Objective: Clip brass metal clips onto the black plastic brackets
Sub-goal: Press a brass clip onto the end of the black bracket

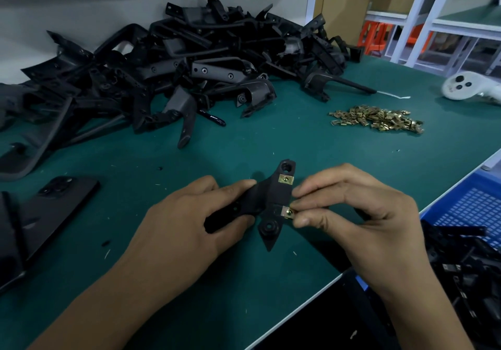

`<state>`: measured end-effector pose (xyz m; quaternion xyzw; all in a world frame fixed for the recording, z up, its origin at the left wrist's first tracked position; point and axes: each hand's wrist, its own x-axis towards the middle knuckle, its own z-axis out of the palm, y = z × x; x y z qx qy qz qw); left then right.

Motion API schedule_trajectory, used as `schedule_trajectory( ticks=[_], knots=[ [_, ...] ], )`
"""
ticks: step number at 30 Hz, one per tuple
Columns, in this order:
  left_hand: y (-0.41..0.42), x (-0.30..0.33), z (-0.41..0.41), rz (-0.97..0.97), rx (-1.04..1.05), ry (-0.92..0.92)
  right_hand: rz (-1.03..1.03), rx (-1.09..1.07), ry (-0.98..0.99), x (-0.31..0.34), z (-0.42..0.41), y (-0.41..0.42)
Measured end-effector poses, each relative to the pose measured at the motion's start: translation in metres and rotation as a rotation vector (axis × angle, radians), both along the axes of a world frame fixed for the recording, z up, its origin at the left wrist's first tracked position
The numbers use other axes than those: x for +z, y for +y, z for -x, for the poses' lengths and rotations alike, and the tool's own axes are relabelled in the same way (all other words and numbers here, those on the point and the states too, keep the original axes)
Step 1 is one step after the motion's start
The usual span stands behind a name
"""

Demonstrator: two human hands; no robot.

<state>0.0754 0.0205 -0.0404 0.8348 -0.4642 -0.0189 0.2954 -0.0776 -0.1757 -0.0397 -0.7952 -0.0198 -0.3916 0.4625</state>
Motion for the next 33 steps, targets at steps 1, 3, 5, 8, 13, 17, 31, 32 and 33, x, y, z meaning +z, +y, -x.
schedule_trajectory(
  ticks=[1, 3, 5, 8, 13, 17, 31, 32, 33],
  knots=[
    [0.0004, -0.0001, -0.0001, 0.0, -0.007, 0.008, 0.0, 0.004, 0.0, -0.0006, -0.0001, -0.0009],
    [0.0012, -0.0001, -0.0003, -0.008, -0.02, 0.018, 0.004, 0.012, 0.003, -0.0011, -0.0005, -0.0031],
    [0.0011, -0.0001, -0.0002, -0.028, -0.037, 0.018, 0.012, 0.03, 0.038, -0.0003, -0.0004, -0.005],
    [0.0007, 0.0006, 0.0008, -0.05, -0.055, 0.002, 0.075, 0.065, 0.116, 0.0012, 0.0007, -0.0075],
    [0.0029, 0.0032, 0.0007, -0.07, -0.086, -0.001, 0.084, 0.108, 0.183, 0.0039, 0.0024, -0.008],
    [0.0038, 0.0051, 0.0009, -0.092, -0.12, -0.017, 0.058, 0.134, 0.192, 0.0045, 0.0039, -0.0091],
    [0.0004, 0.0007, 0.0027, -0.041, -0.036, -0.083, -0.059, 0.024, 0.136, -0.0021, -0.0019, -0.0001],
    [-0.0005, -0.0002, 0.0026, 0.001, -0.006, -0.085, -0.153, 0.027, 0.151, -0.0006, -0.0015, 0.0],
    [0.0005, 0.0016, 0.0015, 0.024, 0.035, -0.092, -0.267, 0.042, 0.183, 0.001, -0.002, 0.0005]
  ],
)
